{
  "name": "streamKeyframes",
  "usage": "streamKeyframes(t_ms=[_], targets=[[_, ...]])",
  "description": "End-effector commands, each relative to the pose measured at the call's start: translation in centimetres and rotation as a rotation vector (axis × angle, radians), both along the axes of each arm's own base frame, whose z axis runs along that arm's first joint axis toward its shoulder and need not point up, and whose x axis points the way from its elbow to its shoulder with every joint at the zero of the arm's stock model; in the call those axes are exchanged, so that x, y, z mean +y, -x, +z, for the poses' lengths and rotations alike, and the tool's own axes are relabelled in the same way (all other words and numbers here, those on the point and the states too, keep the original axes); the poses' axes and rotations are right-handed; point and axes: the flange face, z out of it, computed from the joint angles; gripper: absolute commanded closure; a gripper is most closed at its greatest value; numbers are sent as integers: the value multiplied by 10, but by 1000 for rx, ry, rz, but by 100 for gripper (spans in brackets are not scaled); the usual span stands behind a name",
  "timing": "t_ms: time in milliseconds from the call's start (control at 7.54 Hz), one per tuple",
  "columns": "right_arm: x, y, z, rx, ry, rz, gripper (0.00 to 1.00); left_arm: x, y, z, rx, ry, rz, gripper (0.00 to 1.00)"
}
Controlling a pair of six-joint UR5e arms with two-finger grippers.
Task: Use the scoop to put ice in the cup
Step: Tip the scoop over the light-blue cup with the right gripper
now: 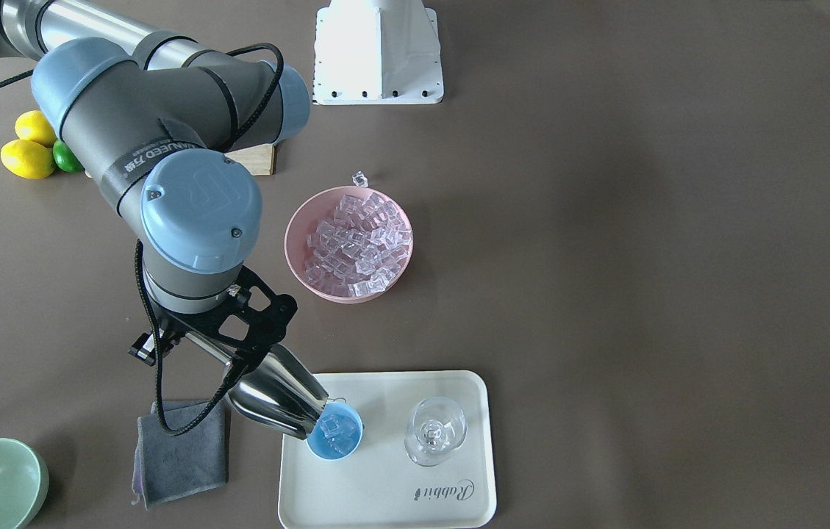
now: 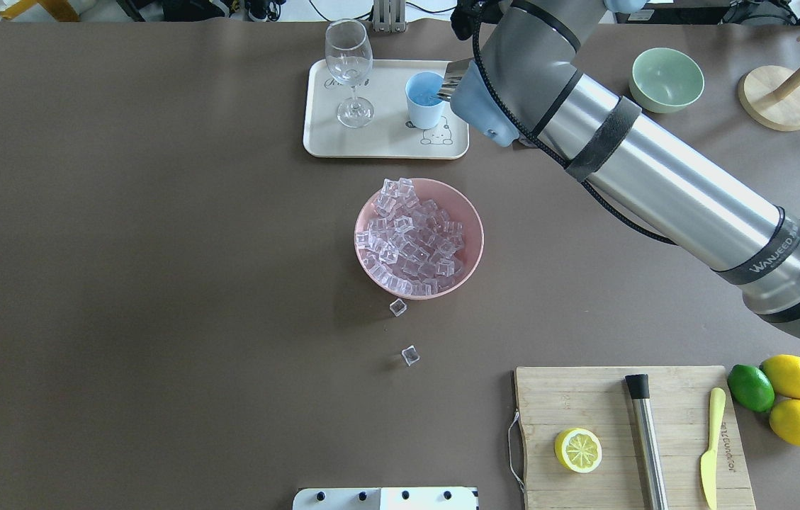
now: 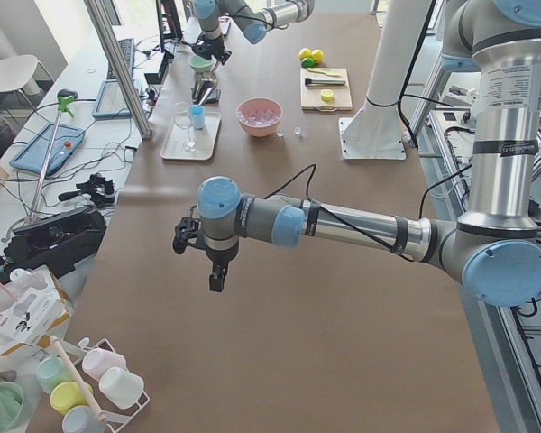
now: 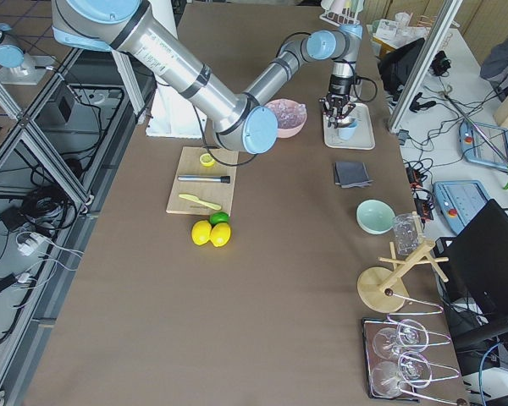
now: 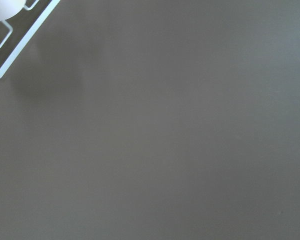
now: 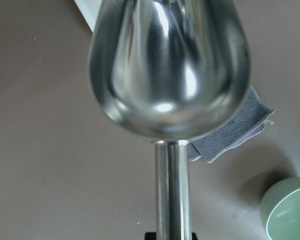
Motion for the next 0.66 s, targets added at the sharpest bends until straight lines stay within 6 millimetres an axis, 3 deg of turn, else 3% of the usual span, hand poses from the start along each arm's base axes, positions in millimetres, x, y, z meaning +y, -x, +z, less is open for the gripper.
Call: streamKeyframes(t_ms=[0,133,265,398,530], targets=[[42,-37,26,-47,-43,13,100,29,50,70,-17,37,11,1],[48,-72,42,-75,-34,47,100,29,49,74,-35,39,19,1],[74,-108,70,-112,-10,82,100,24,50,75,-89,36,22,1],[111,-151,105,-150,45,193,100,23,49,73,-91,33,25,1],[132,-178,133,-194,68,227,100,23,48,72,-91,31,25,1]])
